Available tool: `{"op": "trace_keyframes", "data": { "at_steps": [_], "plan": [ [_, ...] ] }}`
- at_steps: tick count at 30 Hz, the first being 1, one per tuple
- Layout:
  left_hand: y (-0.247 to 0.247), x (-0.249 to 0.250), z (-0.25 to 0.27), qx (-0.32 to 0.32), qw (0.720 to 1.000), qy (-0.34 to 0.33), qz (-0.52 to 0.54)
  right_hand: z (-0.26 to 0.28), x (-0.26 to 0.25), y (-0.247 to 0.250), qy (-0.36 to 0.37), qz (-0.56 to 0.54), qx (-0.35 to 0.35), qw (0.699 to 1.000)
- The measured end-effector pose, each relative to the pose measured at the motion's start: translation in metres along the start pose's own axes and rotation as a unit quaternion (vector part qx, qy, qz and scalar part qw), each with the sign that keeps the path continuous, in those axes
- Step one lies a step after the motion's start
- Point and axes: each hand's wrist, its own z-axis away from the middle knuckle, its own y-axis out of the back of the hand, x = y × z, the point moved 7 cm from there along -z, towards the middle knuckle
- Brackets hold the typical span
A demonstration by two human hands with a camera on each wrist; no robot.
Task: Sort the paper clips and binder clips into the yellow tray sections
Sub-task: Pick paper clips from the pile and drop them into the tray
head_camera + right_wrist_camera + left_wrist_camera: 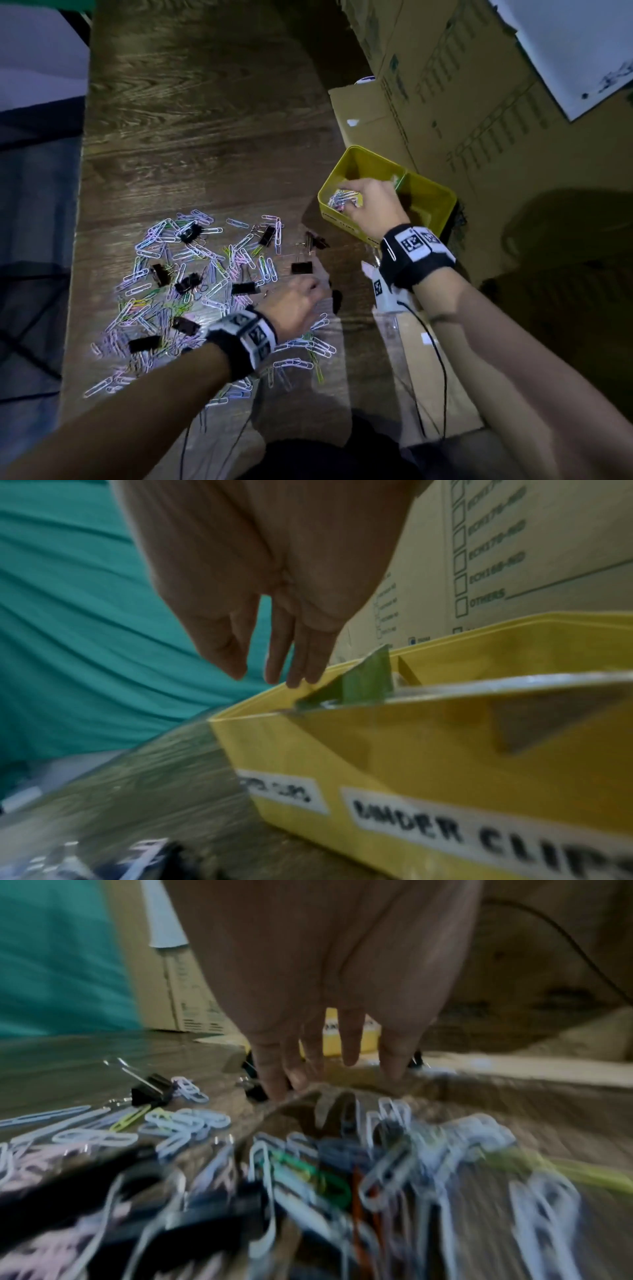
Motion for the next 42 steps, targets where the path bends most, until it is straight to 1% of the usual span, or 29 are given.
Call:
{"op": "trace_keyframes", "data": {
  "at_steps": [2,3,4,5,6,8,10,11,12,14,16,18,21,24,27,29,32,34,37,39,40,42],
  "plan": [
    [-0.028,0.000,0.014,-0.058,0.995,0.012,-0.079,0.027,-0.021,0.002,0.092,-0.048,0.061,0.993],
    [-0.035,0.000,0.022,-0.070,0.993,0.018,-0.097,0.043,-0.026,-0.004,0.125,-0.075,0.070,0.987],
    [-0.040,0.001,0.029,-0.068,0.993,0.012,-0.098,0.061,-0.030,-0.015,0.143,-0.087,0.064,0.984],
    [-0.043,0.004,0.037,-0.057,0.994,-0.004,-0.097,0.078,-0.029,-0.029,0.150,-0.087,0.044,0.984],
    [-0.045,0.007,0.044,-0.047,0.993,-0.026,-0.106,0.094,-0.026,-0.046,0.141,-0.075,0.008,0.987],
    [-0.046,0.005,0.057,-0.016,0.992,-0.057,-0.116,0.123,-0.012,-0.087,0.088,-0.015,-0.097,0.991],
    [-0.045,-0.001,0.067,0.011,0.992,-0.063,-0.106,0.152,0.006,-0.128,0.021,0.064,-0.205,0.976],
    [-0.043,-0.004,0.070,0.011,0.993,-0.055,-0.102,0.162,0.011,-0.144,-0.001,0.098,-0.233,0.967],
    [-0.042,-0.008,0.072,0.006,0.993,-0.043,-0.106,0.171,0.011,-0.155,-0.015,0.121,-0.241,0.963],
    [-0.040,-0.016,0.073,-0.015,0.993,-0.018,-0.120,0.181,0.005,-0.171,-0.030,0.127,-0.228,0.965],
    [-0.037,-0.021,0.074,-0.034,0.993,-0.005,-0.109,0.186,-0.005,-0.181,-0.028,0.122,-0.207,0.970],
    [-0.033,-0.021,0.074,-0.033,0.996,-0.009,-0.077,0.186,-0.010,-0.186,-0.033,0.107,-0.196,0.974],
    [-0.034,-0.021,0.073,-0.038,0.997,-0.014,-0.058,0.183,-0.010,-0.187,-0.034,0.088,-0.181,0.979],
    [-0.034,-0.027,0.071,-0.040,0.999,0.006,-0.035,0.183,-0.007,-0.184,-0.024,0.072,-0.163,0.984],
    [-0.030,-0.034,0.071,-0.032,0.998,0.040,-0.040,0.181,0.001,-0.179,-0.038,0.058,-0.146,0.987],
    [-0.028,-0.037,0.070,-0.024,0.999,0.045,-0.008,0.179,0.008,-0.175,-0.063,0.034,-0.141,0.987],
    [-0.021,-0.044,0.069,-0.015,0.995,0.064,0.077,0.177,0.015,-0.171,-0.102,-0.017,-0.147,0.984],
    [-0.016,-0.048,0.069,-0.017,0.986,0.090,0.141,0.175,0.020,-0.168,-0.131,-0.077,-0.143,0.978],
    [-0.007,-0.052,0.069,-0.017,0.967,0.129,0.218,0.171,0.025,-0.157,-0.141,-0.161,-0.114,0.970],
    [0.002,-0.055,0.069,-0.018,0.942,0.154,0.298,0.170,0.028,-0.146,-0.160,-0.224,-0.091,0.957],
    [0.008,-0.055,0.069,-0.018,0.926,0.159,0.342,0.171,0.030,-0.140,-0.176,-0.262,-0.079,0.946],
    [0.028,-0.052,0.065,-0.001,0.902,0.153,0.404,0.172,0.035,-0.128,-0.197,-0.332,-0.046,0.921]
  ]
}}
